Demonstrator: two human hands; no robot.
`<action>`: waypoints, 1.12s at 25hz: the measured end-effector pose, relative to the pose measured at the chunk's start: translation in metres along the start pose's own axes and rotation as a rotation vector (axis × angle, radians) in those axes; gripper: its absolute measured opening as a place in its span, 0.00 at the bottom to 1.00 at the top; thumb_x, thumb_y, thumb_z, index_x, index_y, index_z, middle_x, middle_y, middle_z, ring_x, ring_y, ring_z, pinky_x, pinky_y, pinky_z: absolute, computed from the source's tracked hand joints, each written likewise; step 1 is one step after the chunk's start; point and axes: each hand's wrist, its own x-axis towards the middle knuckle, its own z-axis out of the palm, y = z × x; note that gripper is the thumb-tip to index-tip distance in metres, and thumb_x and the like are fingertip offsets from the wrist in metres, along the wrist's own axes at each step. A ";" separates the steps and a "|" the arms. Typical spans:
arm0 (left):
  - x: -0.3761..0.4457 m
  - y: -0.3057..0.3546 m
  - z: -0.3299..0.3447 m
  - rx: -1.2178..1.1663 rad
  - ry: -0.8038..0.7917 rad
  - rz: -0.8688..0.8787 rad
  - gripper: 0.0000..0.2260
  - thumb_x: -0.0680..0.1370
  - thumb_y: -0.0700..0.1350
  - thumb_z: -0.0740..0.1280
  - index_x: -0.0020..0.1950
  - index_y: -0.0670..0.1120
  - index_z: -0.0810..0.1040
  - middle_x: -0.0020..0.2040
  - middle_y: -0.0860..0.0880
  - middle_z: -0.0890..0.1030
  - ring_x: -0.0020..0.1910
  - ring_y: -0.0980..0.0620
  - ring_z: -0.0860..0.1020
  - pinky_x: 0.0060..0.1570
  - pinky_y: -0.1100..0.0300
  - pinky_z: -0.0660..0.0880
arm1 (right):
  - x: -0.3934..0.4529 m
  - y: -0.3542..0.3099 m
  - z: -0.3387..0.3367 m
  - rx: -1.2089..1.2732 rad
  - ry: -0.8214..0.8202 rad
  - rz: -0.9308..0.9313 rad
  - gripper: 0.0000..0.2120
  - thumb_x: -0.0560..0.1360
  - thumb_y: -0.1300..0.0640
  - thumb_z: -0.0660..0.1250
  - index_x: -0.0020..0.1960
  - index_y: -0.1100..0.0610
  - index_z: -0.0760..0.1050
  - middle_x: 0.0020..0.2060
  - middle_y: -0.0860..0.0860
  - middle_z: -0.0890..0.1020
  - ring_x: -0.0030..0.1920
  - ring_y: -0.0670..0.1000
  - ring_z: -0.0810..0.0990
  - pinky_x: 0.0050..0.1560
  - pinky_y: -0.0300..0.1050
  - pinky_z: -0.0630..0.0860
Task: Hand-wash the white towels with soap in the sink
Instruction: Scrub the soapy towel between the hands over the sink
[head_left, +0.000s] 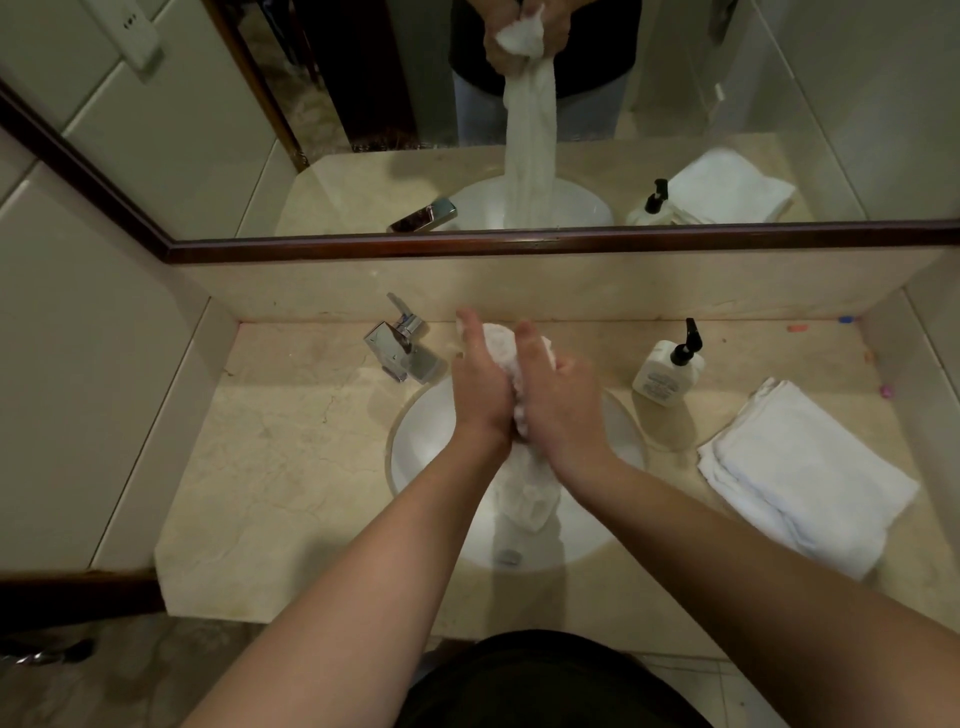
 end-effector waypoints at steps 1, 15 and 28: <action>-0.003 0.000 0.001 -0.010 -0.020 -0.010 0.32 0.79 0.69 0.53 0.43 0.41 0.80 0.38 0.42 0.81 0.39 0.45 0.80 0.43 0.52 0.76 | 0.007 -0.001 -0.001 -0.014 0.015 -0.021 0.26 0.81 0.45 0.61 0.28 0.56 0.72 0.22 0.49 0.74 0.23 0.45 0.72 0.27 0.39 0.69; 0.006 0.010 -0.003 0.012 0.063 -0.062 0.16 0.84 0.53 0.60 0.44 0.44 0.78 0.32 0.50 0.79 0.35 0.52 0.77 0.30 0.67 0.74 | 0.006 0.007 0.011 -0.163 -0.070 -0.043 0.17 0.83 0.50 0.57 0.45 0.59 0.77 0.37 0.56 0.79 0.40 0.56 0.77 0.45 0.50 0.73; -0.011 0.009 -0.004 0.111 0.003 -0.009 0.19 0.85 0.52 0.58 0.37 0.46 0.75 0.28 0.51 0.78 0.30 0.53 0.78 0.35 0.60 0.74 | 0.006 0.008 0.011 -0.059 0.082 0.029 0.22 0.82 0.46 0.58 0.40 0.62 0.76 0.29 0.52 0.77 0.30 0.47 0.75 0.33 0.43 0.73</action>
